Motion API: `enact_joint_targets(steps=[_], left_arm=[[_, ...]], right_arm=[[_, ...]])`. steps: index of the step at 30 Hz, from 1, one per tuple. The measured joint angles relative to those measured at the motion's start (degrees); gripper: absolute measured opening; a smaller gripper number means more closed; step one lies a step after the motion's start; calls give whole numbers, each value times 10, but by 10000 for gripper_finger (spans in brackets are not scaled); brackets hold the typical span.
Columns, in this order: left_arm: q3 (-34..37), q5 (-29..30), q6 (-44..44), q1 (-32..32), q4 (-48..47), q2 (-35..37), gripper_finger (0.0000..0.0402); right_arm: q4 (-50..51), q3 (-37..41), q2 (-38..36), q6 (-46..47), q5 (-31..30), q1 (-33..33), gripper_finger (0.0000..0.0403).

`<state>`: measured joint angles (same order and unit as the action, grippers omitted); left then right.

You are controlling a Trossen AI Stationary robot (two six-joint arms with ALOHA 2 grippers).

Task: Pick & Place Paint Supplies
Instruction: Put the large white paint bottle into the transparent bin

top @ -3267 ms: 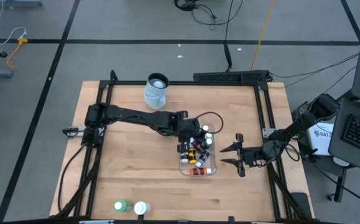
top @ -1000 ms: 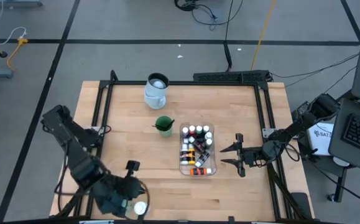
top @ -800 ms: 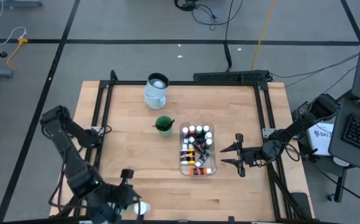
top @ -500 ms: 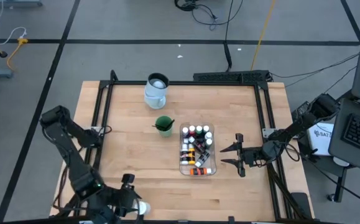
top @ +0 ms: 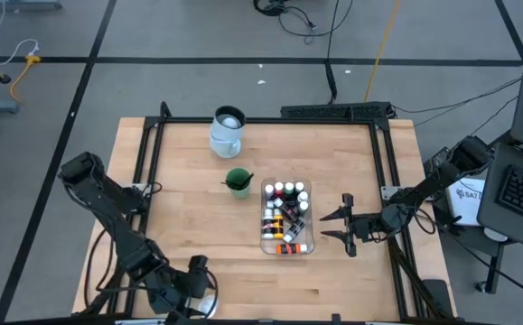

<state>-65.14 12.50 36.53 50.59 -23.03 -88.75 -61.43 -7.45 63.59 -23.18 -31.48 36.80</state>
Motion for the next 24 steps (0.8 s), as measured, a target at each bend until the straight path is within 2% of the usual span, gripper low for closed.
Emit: enact_joint_targets(steps=[4, 9, 19, 24], left_arm=[[0, 5, -8, -11, -8, 0, 319], [0, -19, -41, -23, -10, 2, 303], [2, -13, -49, -21, -20, 51, 318], [2, -22, -48, -7, -16, 54, 307]], right_arm=[[0, 0, 0, 0, 0, 0, 169], [0, 0, 0, 0, 0, 0, 169], [0, 0, 0, 0, 0, 0, 169], [0, 0, 0, -3, 0, 0, 169]])
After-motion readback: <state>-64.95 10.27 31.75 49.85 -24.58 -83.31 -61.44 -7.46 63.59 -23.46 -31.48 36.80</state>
